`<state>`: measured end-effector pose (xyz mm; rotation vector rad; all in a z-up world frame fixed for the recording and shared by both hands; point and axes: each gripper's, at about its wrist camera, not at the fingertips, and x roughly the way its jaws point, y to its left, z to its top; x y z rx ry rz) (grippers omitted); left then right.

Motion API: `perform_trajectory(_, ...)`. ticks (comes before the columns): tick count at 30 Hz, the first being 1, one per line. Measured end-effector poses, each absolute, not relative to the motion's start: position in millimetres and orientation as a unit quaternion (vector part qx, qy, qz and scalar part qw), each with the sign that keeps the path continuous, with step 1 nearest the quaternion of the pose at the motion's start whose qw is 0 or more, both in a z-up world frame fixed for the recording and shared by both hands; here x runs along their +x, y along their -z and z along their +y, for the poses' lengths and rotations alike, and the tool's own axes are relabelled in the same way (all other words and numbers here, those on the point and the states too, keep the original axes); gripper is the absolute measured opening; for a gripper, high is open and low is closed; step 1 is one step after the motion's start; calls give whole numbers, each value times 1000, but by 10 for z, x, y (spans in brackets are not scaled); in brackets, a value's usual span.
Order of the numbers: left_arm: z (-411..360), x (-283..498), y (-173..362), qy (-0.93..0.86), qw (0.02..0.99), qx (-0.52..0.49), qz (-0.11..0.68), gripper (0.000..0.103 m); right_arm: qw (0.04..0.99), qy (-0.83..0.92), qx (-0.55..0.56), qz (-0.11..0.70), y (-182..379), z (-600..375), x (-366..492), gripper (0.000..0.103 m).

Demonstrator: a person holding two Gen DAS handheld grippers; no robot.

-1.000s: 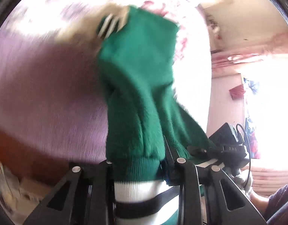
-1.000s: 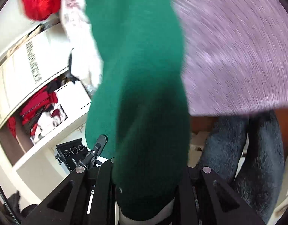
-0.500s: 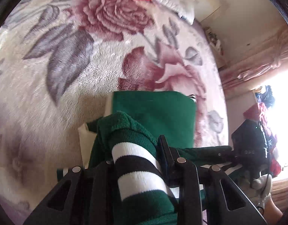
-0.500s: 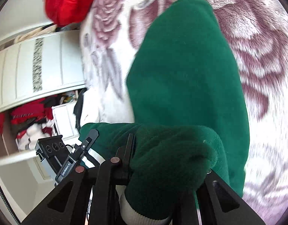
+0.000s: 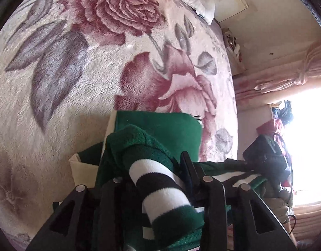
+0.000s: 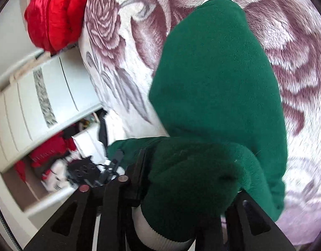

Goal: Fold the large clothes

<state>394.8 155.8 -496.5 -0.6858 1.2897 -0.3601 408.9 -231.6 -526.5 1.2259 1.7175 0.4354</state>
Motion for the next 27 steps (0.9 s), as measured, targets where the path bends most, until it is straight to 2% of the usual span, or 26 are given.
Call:
perform_trajectory(1, 1568, 4009, 4964, 168, 728, -318, 584, 56, 462, -182, 526, 691, 5236, -2366, 4079, 51)
perform_trajectory(2, 1574, 4048, 4913, 171, 732, -320, 576, 79, 456, -185, 544, 679, 5191, -2417, 4090, 57)
perform_trajectory(3, 1581, 4104, 4884, 173, 738, -318, 569, 94, 458, -188, 554, 670, 5124, -2444, 4108, 70)
perform_trajectory(4, 1594, 4164, 4858, 169, 745, -316, 563, 95, 465, -192, 555, 662, 5059, -2452, 4154, 79)
perform_trajectory(9, 1621, 4316, 4716, 133, 789, -265, 538, 95, 554, -188, 514, 627, 4694, -2642, 4341, 80)
perform_trajectory(12, 1557, 4221, 4712, 78, 825, -182, 528, 95, 646, -149, 364, 655, 4466, -2619, 4270, 81)
perform_trajectory(15, 1494, 3980, 4855, 36, 831, -136, 538, 95, 665, -159, 259, 682, 4525, -2504, 4005, 81)
perform_trajectory(20, 1402, 3290, 5233, -7, 808, -141, 573, 95, 662, -193, 158, 706, 4963, -2425, 3771, 82)
perform_trajectory(25, 1244, 2709, 5734, -48, 763, -154, 626, 95, 629, -267, 144, 716, 5764, -2320, 3931, 86)
perform_trajectory(27, 1269, 2603, 5859, -58, 760, -192, 618, 97, 591, -301, 160, 731, 6164, -2180, 4114, 89)
